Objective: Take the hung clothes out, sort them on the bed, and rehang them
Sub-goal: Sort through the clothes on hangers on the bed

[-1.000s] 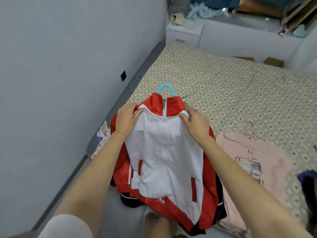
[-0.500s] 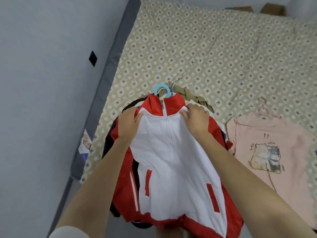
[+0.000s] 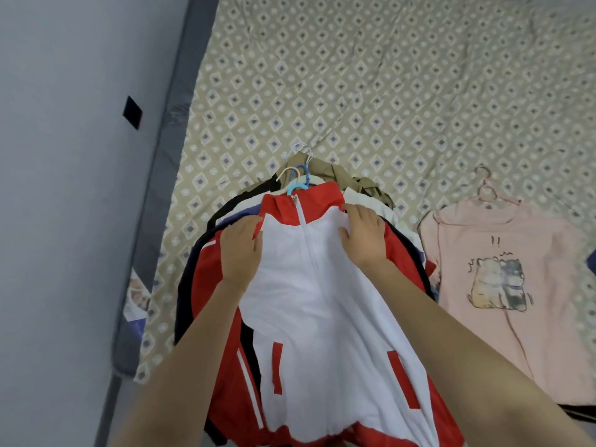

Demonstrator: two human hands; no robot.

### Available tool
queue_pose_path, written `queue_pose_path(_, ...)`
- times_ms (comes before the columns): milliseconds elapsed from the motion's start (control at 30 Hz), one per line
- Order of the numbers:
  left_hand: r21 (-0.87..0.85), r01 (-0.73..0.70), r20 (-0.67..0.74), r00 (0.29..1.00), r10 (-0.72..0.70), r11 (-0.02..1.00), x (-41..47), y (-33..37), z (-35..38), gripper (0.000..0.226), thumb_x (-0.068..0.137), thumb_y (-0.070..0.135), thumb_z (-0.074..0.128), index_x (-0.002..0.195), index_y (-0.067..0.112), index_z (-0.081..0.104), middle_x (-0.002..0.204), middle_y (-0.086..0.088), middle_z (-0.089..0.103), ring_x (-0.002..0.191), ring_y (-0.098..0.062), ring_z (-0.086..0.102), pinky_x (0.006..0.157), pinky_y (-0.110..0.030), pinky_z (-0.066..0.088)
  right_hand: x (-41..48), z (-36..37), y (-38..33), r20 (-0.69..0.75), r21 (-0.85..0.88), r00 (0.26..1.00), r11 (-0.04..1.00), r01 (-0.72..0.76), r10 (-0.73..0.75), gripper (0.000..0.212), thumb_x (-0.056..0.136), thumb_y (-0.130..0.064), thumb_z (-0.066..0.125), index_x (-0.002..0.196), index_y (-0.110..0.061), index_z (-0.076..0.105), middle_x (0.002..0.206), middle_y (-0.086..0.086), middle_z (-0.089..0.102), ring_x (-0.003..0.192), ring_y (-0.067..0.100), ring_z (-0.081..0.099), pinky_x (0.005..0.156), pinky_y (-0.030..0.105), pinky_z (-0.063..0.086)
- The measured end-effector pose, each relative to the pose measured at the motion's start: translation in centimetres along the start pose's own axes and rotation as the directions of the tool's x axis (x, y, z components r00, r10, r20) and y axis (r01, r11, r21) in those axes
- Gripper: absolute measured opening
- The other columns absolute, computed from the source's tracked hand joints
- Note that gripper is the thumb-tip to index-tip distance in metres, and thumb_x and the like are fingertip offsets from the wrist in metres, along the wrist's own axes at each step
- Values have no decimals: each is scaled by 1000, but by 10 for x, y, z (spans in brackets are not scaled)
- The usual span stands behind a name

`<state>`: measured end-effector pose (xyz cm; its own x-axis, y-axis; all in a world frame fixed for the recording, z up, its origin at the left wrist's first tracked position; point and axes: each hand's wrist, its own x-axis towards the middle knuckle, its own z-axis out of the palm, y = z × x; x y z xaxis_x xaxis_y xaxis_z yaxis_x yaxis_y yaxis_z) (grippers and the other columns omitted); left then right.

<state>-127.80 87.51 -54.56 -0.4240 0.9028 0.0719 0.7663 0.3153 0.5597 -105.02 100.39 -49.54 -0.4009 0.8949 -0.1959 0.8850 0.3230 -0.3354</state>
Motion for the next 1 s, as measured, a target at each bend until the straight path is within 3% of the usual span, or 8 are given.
queue_pose_path(200, 153, -97, 88, 993, 84, 984, 8, 46, 2, 49, 96, 23, 56, 144, 17, 48, 151, -10, 44, 141, -31, 37, 114, -56, 26, -9, -31, 5, -56, -32, 998, 999, 29, -31, 64, 94, -29, 59, 152, -18, 34, 155, 13, 33, 142, 37, 28, 116, 55, 22)
queue_pose_path(333, 197, -136, 145, 984, 108, 971, 24, 87, -5, 56, 95, 39, 43, 147, 18, 45, 155, -11, 39, 142, -34, 36, 114, -59, 23, -17, -64, 19, -71, -4, 997, 999, -45, 44, 70, 95, -41, 56, 155, -24, 23, 161, 9, 21, 148, 34, 14, 119, 51, 8)
queue_pose_path(433, 206, -159, 152, 980, 129, 965, 34, 120, -12, 62, 94, 47, 34, 149, 20, 42, 159, -9, 33, 147, -30, 27, 117, -56, 16, -29, -88, 41, -113, 9, 990, 997, -82, 82, 76, 94, -42, 57, 156, -25, 17, 162, 8, 18, 149, 34, 11, 120, 51, 7)
queue_pose_path(533, 219, -171, 156, 978, 139, 961, 43, 154, -17, 64, 95, 49, 34, 152, 21, 36, 160, -9, 29, 149, -29, 23, 118, -55, 10, -41, -110, 67, -134, 21, 983, 993, -120, 122, 78, 95, -49, 52, 157, -27, 11, 163, 7, 15, 150, 32, 9, 120, 51, 8)
queue_pose_path(633, 242, -214, 139, 973, 184, 947, 46, 193, -18, 62, 95, 48, 37, 150, 19, 39, 160, -10, 28, 148, -30, 25, 118, -55, 15, -51, -134, 97, -118, 51, 980, 987, -154, 159, 79, 96, -55, 47, 157, -31, 3, 165, 4, 4, 151, 28, -2, 121, 48, 0)
queue_pose_path(733, 249, -241, 117, 969, 218, 938, 43, 238, -12, 61, 96, 49, 34, 148, 20, 41, 159, -9, 30, 148, -30, 25, 118, -56, 15, -64, -159, 135, -151, 76, 974, 984, -158, 168, 80, 96, -55, 47, 156, -31, 1, 165, 5, 3, 151, 28, -2, 121, 49, 1)
queue_pose_path(900, 271, -252, 131, 966, 223, 929, 23, 324, 17, 68, 94, 56, 27, 152, 21, 37, 161, -10, 28, 150, -29, 19, 120, -48, -2, -88, -196, 220, -183, 122, 968, 981, -153, 173, 82, 94, -55, 51, 157, -30, 4, 164, 6, 5, 151, 28, -1, 121, 49, 2)
queue_pose_path(1000, 271, -211, 128, 975, 182, 939, 6, 382, 46, 69, 94, 56, 27, 154, 22, 33, 162, -9, 25, 151, -27, 16, 121, -50, 0, -96, -222, 278, -144, 147, 974, 977, -155, 176, 83, 94, -56, 50, 156, -31, 2, 165, 6, 3, 151, 28, -2, 121, 49, 2)
